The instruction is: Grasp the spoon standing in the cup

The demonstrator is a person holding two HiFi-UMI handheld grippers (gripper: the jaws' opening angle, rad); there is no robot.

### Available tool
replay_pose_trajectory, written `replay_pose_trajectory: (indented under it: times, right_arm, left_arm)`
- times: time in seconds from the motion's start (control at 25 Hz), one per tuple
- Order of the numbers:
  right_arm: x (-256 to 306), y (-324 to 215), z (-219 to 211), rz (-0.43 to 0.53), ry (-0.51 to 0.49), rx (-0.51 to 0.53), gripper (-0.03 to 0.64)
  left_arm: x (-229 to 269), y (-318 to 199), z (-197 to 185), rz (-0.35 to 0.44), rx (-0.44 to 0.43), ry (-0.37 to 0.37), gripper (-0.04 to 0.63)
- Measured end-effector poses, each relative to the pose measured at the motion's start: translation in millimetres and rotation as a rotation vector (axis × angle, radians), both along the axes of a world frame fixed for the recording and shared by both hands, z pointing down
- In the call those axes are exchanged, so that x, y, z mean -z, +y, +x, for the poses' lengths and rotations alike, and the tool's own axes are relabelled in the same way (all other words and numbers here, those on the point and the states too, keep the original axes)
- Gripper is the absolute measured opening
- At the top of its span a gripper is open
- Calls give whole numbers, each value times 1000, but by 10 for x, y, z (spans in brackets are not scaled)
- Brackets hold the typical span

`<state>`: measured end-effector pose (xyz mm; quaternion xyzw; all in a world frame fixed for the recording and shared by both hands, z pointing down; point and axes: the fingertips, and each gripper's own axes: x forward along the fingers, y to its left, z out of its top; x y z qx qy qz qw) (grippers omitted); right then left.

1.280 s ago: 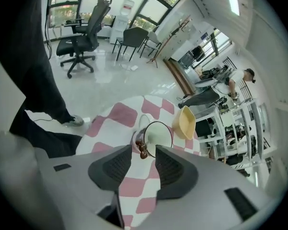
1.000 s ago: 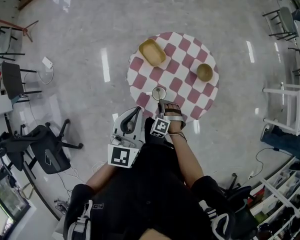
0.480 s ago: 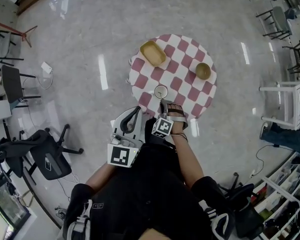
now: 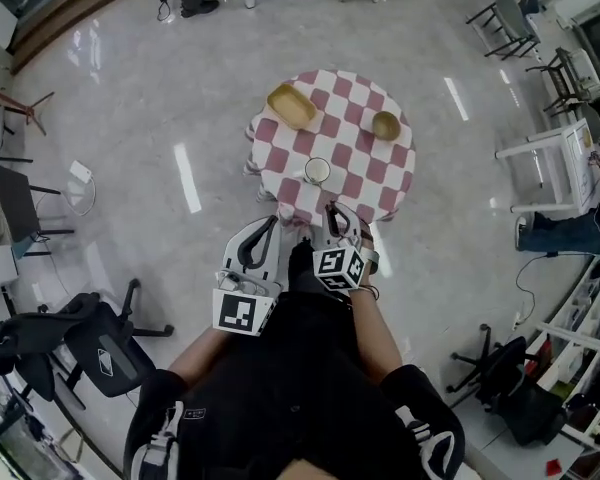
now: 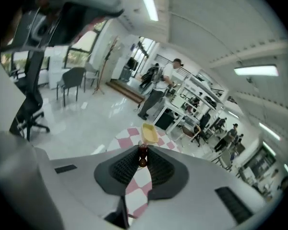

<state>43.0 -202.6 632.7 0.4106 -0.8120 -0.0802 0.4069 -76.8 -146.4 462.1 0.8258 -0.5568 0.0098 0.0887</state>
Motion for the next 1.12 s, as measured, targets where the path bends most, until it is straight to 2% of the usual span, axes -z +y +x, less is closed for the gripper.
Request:
replay_pose_trajectory:
  times: [0.24, 0.52, 0.76, 1.12]
  right_arm:
    - [515, 552, 14, 26, -266, -181, 65]
    - [915, 960, 145, 10, -558, -292, 64]
    - [1101, 1131, 431, 46, -623, -309, 64]
    - [1110, 1324, 720, -4, -704, -281, 64]
  left_arm:
    - [-61, 434, -18, -11, -79, 19, 8]
    - [-30, 680, 142, -8, -133, 17, 9]
    - [-2, 721, 411, 30, -145, 43, 8]
    - [-9, 727, 821, 27, -122, 15, 8]
